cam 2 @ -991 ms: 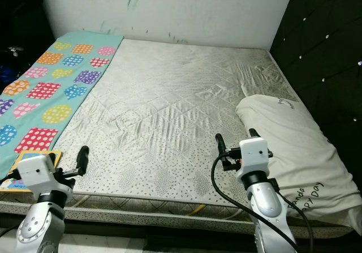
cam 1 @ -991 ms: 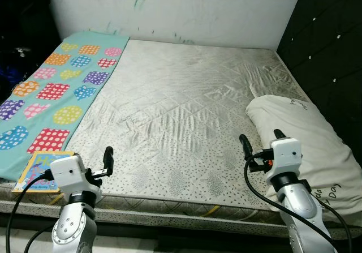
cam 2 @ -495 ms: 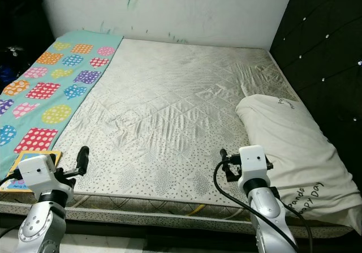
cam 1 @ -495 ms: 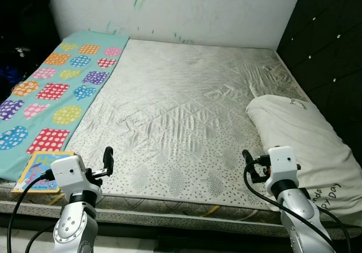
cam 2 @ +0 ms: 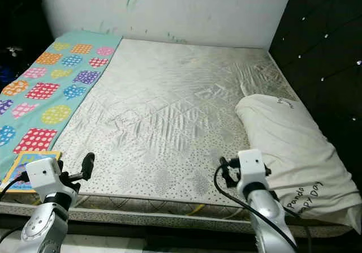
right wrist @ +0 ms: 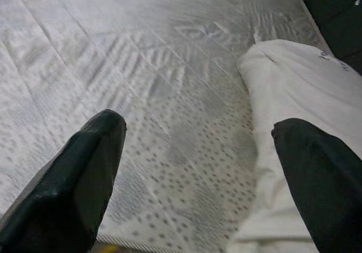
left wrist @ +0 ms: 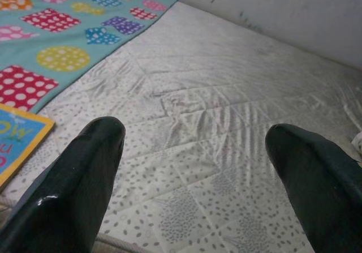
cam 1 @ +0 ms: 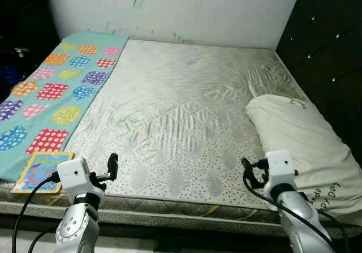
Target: Clean up the room
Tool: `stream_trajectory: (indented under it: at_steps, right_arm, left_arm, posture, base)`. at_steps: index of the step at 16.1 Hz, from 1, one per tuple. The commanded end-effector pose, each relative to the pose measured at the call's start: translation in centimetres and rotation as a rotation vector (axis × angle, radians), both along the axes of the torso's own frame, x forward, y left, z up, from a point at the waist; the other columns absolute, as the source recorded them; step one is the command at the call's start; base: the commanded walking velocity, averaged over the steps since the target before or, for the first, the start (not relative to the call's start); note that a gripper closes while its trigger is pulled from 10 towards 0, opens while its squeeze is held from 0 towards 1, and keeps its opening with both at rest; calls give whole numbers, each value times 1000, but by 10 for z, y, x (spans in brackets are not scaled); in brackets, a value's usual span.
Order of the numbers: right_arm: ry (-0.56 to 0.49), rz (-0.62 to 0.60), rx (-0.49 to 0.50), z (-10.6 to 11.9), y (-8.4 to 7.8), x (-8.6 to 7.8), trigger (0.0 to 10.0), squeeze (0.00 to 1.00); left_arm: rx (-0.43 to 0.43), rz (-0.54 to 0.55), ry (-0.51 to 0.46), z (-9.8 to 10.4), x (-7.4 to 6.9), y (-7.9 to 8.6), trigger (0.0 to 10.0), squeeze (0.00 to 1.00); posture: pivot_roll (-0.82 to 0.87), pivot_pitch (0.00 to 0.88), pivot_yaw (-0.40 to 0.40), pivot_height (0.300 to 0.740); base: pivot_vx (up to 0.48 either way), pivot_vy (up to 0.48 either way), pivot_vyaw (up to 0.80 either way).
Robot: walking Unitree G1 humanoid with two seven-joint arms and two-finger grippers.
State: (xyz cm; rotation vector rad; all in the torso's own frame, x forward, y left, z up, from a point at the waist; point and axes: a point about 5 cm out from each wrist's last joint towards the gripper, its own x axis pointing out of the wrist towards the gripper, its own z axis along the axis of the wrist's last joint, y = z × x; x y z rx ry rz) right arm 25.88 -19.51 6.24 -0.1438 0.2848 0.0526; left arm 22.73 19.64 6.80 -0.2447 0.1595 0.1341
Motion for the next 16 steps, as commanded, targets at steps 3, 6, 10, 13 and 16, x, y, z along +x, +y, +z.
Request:
stream_trajectory:
  at_steps: [3,6,10,13,16]
  right_arm:
    - [-98,-35,37,17,-1,7,10000,0]
    - [-85,-35,27,15,-1,8,10000,0]
    - [-70,-40,28,12,-2,7,10000,0]
    - [-67,-35,27,12,-1,8,10000,0]
    - [-66,-25,27,11,0,9,10000,0]
  left_arm:
    - [40,-17,-29,7,5,-2,10000,0]
    - [64,-31,-24,8,6,-4,10000,0]
    - [20,-20,-25,7,6,-4,10000,0]
    - [11,-11,-16,6,5,-3,10000,0]
    - [8,-14,-18,6,6,-3,10000,0]
  posture:
    - [-86,0,-40,740]
    - [-87,0,-38,740]
    - [-85,0,-38,740]
    - [-81,0,-39,740]
    - [-79,0,-43,740]
  base:
    - [0,0,0]
    - [0,0,0]
    - [0,0,0]
    - [0,0,-700]
    - [0,191,-467]
